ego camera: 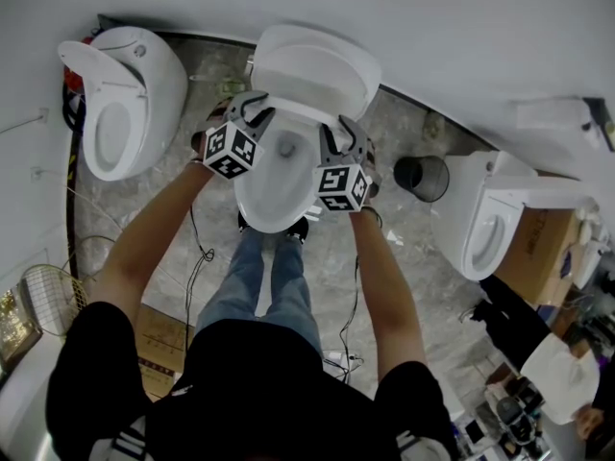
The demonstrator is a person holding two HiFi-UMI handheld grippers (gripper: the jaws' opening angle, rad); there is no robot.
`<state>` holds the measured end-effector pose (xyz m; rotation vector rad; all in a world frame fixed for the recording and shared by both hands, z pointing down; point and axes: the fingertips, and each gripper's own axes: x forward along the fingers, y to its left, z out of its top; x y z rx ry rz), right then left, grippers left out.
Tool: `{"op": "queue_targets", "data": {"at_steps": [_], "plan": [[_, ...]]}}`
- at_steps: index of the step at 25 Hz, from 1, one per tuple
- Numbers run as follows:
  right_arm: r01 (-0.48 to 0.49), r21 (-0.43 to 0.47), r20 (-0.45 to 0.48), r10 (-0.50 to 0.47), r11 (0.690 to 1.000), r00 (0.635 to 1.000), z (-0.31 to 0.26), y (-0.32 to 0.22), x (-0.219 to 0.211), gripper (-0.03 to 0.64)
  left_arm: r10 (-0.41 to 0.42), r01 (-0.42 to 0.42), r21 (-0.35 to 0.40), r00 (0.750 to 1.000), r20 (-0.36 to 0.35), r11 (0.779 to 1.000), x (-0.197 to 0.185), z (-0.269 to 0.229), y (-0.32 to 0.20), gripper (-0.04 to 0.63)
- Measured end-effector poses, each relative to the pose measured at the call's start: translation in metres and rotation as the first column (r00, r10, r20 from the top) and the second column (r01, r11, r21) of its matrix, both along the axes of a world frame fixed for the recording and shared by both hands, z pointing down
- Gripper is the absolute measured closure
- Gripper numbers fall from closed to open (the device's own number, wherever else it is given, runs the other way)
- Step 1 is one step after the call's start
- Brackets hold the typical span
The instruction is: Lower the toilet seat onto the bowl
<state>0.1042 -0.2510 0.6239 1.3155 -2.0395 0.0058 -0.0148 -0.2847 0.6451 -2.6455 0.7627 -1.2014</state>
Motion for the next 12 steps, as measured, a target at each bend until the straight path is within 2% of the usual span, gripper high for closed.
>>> {"op": "queue_targets", "data": {"at_steps": [12], "plan": [[0.02, -0.012, 0.005, -0.02, 1.0, 1.0, 0.002, 0.041, -0.014, 0.462, -0.006, 0.006, -0.011, 1.0, 0.005, 1.0, -0.014, 0.002, 0.041, 0.477]]}}
